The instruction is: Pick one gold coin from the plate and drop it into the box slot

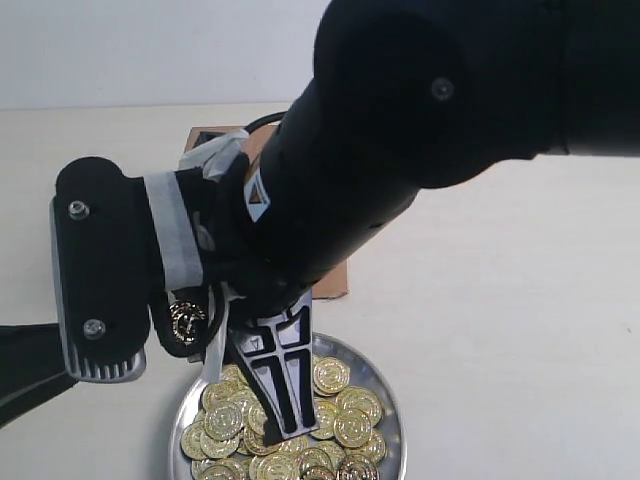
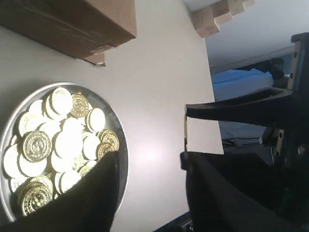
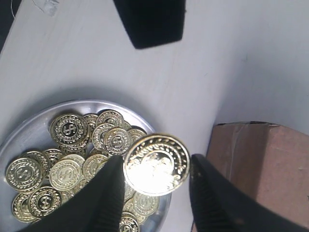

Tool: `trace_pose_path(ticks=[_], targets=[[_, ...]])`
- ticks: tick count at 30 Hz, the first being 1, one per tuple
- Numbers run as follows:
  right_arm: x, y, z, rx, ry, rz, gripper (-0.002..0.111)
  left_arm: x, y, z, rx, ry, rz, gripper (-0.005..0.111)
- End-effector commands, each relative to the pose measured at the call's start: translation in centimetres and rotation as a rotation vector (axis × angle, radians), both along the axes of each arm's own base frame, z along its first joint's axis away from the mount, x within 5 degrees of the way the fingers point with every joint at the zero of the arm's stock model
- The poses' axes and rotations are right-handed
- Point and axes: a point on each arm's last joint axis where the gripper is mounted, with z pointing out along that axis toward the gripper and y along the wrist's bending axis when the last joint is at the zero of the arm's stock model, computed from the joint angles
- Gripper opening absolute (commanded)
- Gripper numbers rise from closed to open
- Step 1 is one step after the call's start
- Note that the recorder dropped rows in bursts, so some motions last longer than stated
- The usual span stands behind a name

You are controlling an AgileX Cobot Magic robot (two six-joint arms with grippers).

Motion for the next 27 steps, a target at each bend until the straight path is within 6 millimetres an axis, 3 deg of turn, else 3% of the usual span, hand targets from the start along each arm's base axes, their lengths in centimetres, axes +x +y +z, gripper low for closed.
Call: trace_pose_path(ticks=[1,7,13,27], targets=[[-0.1,-0.1,0.5,0.024,-0.015,-0.006,0.029,1.3,-0.8,0.8,-0.008,-0.011,-0.04,0.044],[-0.1,-0.1,0.5,0.023,-0.015,-0.01,0.029,2.5,-2.2,1.5,-0.028,-0.002,-0.151,0.044],[0.0,0.0,0.6,0.03,-0.019,-0.011,0.029,3.5,-2.9,0.9,-0.031,0.022,-0.206,0.044],[0.0,0.0,0.6,0.036,-0.024,-0.012,0.029,4.7,-3.5,0.0,-0.046,0.028,-0.216,0.044]])
